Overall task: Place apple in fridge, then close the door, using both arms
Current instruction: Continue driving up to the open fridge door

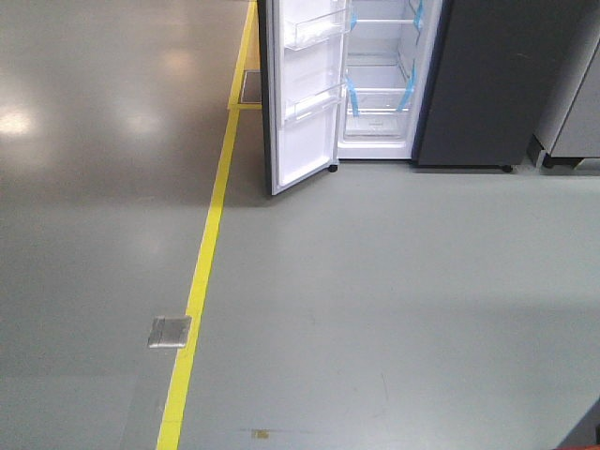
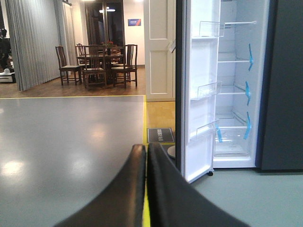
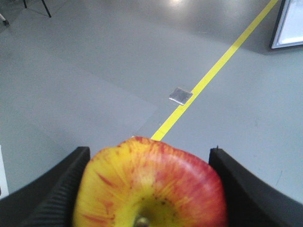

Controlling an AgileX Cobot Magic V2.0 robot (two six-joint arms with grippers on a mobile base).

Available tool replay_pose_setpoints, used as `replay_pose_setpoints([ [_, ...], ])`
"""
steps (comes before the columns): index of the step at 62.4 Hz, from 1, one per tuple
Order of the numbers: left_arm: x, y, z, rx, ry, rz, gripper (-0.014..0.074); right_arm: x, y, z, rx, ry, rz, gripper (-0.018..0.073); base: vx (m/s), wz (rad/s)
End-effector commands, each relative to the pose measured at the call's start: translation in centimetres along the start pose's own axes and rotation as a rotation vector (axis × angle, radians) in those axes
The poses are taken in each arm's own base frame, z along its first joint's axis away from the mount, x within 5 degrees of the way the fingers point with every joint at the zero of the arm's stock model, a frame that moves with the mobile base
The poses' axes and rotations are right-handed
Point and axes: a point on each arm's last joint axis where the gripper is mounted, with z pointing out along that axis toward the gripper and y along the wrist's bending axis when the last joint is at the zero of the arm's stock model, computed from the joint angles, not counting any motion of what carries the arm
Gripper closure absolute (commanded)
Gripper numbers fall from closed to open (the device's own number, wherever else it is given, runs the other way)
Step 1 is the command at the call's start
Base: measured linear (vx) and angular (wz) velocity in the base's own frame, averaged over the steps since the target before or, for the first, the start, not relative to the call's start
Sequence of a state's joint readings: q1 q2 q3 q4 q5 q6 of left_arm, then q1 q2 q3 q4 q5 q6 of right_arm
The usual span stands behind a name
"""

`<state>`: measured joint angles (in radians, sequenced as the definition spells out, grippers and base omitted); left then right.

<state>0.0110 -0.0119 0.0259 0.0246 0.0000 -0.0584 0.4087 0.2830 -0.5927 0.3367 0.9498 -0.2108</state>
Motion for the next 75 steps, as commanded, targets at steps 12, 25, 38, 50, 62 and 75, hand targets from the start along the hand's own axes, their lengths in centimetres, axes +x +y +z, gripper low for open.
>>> replay_pose_setpoints([
  [12, -0.05, -0.01, -0.09, 0.004, -0.07, -0.02, 0.0603, -1.35, 0.09, -0.39, -0.001, -0.092, 0.002, 0.0166, 0.34, 0.01],
  [25, -0.05, -0.01, -0.09, 0.004, -0.07, -0.02, 0.0603, -1.35, 0.09, -0.39, -0.001, -0.092, 0.002, 0.0166, 0.34, 0.01],
  [38, -0.05, -0.01, -0.09, 0.004, -0.07, -0.02, 0.0603, -1.35, 0.09, -0.39, -0.001, -0.092, 0.002, 0.0166, 0.34, 0.0],
  [50, -0.05, -0.01, -0.09, 0.004, -0.07, -0.02, 0.0603, -1.34, 0.09, -0.38, -0.001, -0.091, 0.002, 0.0166, 0.33, -0.02],
  [62, -0.05, -0.01, -0.09, 0.004, -0.07, -0.02, 0.0603, -1.34, 0.09, -0.38, -0.001, -0.091, 0.002, 0.0166, 0.32, -0.03],
  [75, -0.05, -0.01, -0.09, 0.004, -0.07, -0.02, 0.0603, -1.34, 0.09, -0.38, -0.001, -0.091, 0.002, 0.0166, 0.3, -0.03],
])
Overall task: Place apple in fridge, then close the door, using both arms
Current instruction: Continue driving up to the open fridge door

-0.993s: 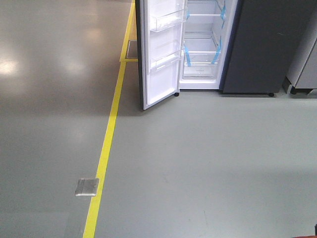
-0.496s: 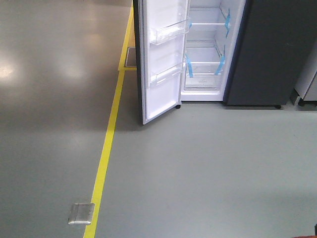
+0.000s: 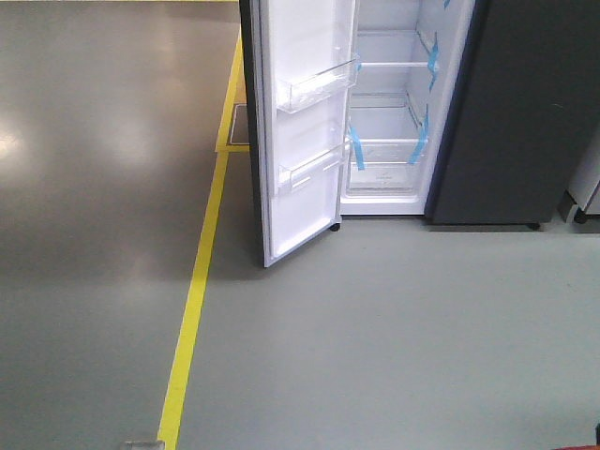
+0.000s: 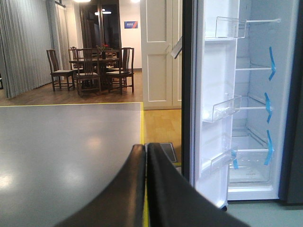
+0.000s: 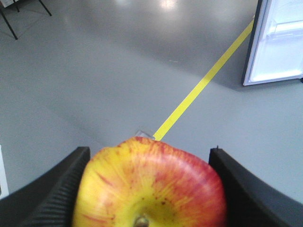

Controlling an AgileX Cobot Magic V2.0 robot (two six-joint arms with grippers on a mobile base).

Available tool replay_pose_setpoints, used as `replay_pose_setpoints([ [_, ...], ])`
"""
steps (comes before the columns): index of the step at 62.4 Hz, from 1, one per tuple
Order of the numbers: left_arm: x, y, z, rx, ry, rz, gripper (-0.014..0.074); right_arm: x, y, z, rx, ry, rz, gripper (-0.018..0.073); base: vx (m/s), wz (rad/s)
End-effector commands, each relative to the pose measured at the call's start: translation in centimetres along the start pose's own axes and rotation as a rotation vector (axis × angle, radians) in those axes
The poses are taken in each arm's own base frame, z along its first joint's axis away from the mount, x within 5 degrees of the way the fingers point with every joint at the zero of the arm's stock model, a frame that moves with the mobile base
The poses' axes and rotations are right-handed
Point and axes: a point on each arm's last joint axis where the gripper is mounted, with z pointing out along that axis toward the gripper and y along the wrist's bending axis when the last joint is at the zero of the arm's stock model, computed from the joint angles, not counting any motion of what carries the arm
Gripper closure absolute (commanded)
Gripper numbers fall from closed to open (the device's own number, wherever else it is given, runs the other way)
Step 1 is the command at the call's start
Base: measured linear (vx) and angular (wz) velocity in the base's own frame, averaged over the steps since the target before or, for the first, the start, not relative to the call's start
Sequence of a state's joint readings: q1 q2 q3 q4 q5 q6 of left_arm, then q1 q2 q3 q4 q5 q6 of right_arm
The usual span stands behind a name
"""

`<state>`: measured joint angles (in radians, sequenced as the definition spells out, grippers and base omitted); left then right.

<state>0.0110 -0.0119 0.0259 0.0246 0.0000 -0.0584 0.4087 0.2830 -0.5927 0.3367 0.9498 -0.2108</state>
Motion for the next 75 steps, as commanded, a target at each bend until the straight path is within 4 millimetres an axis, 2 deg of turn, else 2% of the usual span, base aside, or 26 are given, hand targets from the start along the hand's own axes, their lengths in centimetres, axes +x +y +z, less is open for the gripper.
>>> replay_pose_setpoints([
  [1, -0.05, -0.01, -0.09, 0.004, -0.07, -0.02, 0.0603, -1.34, 0.09, -0.38, -0.001, -0.091, 0.002, 0.0166, 0.29, -0.03],
  [75, -0.05, -0.01, -0.09, 0.004, -0.07, -0.02, 0.0603, -1.35, 0.09, -0.38, -0.001, -0.091, 0.002, 0.0166, 0.21, 0.0],
])
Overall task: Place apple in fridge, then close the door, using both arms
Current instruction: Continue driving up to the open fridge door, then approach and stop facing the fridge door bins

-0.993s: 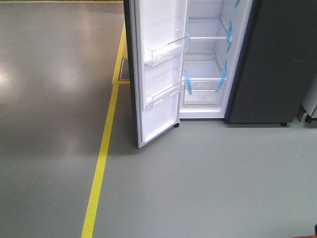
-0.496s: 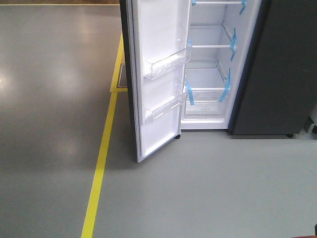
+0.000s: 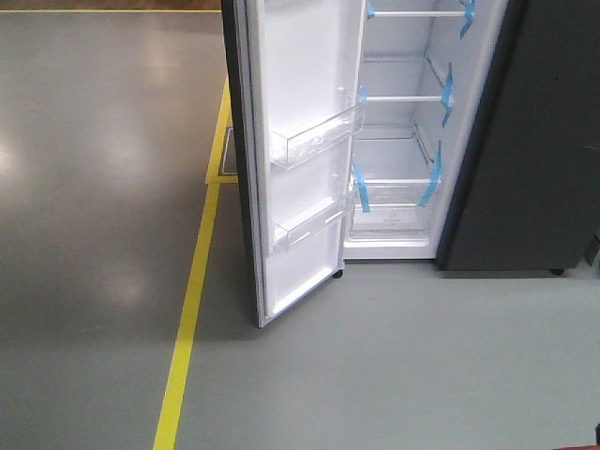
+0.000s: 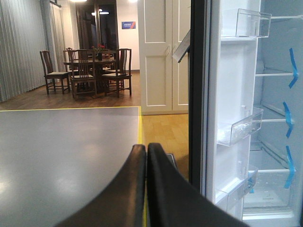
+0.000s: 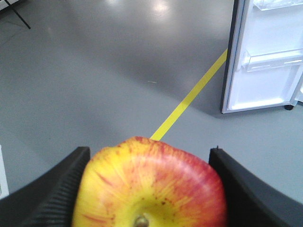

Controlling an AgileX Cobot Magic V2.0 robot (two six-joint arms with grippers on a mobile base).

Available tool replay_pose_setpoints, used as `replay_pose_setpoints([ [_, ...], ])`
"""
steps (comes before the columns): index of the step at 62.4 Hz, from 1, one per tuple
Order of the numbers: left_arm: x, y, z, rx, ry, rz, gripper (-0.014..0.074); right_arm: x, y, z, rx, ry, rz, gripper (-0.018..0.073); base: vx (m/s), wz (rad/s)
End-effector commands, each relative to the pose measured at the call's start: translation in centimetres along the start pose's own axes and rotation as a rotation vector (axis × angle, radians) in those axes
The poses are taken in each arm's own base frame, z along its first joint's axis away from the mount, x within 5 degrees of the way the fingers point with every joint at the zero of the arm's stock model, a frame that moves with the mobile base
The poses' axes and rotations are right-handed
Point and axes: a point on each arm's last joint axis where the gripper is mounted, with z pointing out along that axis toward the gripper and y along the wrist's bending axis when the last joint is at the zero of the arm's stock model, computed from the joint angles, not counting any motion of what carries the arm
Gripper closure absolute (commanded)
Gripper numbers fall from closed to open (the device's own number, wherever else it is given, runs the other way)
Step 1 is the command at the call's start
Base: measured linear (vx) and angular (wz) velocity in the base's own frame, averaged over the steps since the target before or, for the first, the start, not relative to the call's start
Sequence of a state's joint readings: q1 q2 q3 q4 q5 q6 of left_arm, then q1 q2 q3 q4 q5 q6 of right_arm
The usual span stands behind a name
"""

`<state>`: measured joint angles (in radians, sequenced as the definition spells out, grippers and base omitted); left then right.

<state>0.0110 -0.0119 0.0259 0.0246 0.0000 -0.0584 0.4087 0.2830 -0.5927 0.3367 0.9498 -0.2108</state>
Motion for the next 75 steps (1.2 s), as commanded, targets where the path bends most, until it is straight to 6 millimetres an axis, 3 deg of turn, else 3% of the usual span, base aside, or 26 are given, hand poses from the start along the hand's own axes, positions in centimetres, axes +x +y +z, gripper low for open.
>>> replay_pose_setpoints([
  [1, -0.05, -0.01, -0.09, 0.004, -0.07, -0.02, 0.0603, -1.35, 0.09, -0.38, -0.001, -0.091, 0.002, 0.0166, 0.15, 0.0],
  [75, -0.05, -0.01, -0.09, 0.004, -0.07, -0.02, 0.0603, -1.34, 0.09, -0.38, -0.001, -0.091, 0.002, 0.0166, 0.15, 0.02],
])
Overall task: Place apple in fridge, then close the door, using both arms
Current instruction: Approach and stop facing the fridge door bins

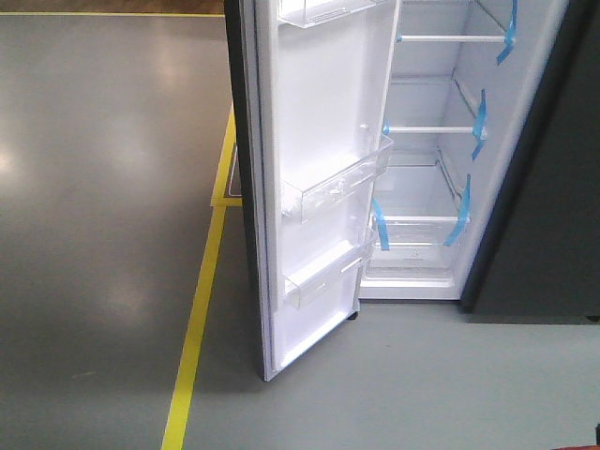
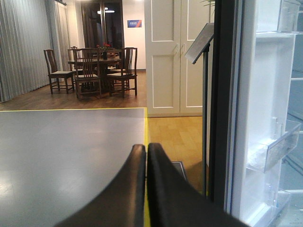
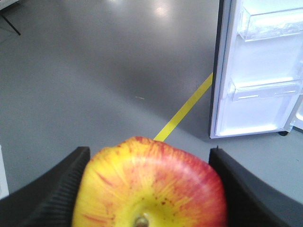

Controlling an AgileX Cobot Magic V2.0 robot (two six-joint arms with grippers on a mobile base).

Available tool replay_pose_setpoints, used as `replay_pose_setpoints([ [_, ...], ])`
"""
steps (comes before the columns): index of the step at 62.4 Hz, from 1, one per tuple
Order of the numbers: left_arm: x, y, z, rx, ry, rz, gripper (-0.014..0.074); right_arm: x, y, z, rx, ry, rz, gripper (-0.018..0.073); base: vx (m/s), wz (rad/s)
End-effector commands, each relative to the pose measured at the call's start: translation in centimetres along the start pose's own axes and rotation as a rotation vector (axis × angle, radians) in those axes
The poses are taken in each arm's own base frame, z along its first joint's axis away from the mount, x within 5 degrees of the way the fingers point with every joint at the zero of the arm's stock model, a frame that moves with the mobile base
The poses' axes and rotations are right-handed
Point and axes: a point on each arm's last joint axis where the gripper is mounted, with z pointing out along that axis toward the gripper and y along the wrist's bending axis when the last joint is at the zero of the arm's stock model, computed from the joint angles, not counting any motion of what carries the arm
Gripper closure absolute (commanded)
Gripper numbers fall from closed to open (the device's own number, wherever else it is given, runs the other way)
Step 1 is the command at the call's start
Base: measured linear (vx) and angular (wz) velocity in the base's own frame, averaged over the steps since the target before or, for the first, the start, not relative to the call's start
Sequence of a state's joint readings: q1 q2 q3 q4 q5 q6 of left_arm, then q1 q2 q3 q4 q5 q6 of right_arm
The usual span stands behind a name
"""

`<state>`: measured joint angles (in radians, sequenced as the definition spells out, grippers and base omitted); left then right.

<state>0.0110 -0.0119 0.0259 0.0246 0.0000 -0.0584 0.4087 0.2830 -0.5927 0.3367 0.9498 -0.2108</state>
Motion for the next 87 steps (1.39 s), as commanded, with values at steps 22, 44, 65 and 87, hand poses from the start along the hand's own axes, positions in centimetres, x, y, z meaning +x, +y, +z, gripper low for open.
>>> replay_pose_setpoints([
  [22, -0.05, -0.01, -0.09, 0.004, -0.07, -0.02, 0.0603, -1.34, 0.09, -0.38, -0.001, -0.091, 0.002, 0.0166, 0.15, 0.02],
  [44, -0.05, -0.01, -0.09, 0.004, -0.07, -0.02, 0.0603, -1.35, 0.09, -0.39, -0.001, -0.092, 0.002, 0.0166, 0.15, 0.01],
  [65, -0.05, -0.01, -0.09, 0.004, -0.07, -0.02, 0.0603, -1.35, 0.09, -0.39, -0.001, -0.092, 0.002, 0.0166, 0.14, -0.01],
  [87, -0.05, -0.01, -0.09, 0.004, -0.07, -0.02, 0.0603, -1.35, 0.09, -0.39, -0.001, -0.092, 0.002, 0.0166, 0.13, -0.03],
])
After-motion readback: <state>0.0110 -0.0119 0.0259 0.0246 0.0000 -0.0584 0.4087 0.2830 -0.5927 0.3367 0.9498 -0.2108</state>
